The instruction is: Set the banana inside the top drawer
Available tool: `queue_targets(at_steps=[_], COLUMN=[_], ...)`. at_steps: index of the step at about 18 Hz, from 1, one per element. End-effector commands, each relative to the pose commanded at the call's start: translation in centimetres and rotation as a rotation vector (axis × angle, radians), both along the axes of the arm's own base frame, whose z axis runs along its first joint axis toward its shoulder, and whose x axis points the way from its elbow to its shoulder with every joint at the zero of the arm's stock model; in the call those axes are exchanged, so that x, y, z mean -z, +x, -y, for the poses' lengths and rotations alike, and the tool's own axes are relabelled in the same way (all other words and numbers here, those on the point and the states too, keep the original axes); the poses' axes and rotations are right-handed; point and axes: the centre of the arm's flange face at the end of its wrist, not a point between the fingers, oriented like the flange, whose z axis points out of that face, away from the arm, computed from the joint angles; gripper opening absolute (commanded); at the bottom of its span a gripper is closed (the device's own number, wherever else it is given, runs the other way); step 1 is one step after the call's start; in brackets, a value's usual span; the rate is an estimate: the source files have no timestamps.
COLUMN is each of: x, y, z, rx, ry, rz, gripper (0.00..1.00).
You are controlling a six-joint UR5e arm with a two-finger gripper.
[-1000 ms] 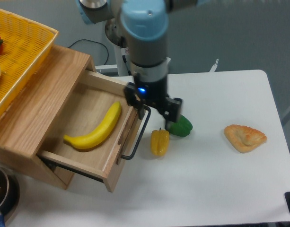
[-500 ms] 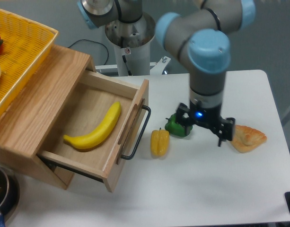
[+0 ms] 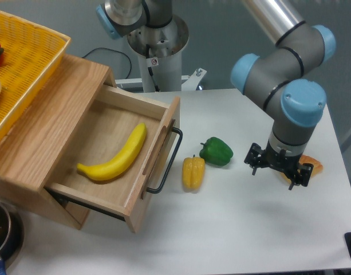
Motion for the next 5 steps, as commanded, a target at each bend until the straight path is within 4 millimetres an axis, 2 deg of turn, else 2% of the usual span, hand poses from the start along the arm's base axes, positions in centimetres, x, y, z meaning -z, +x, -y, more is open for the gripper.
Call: queue_targets(at_steps=[5], x=[0.22], y=[-0.42], z=[0.42], rx=[0.014], ry=[0.001], rz=[-0.009], gripper=[1.00])
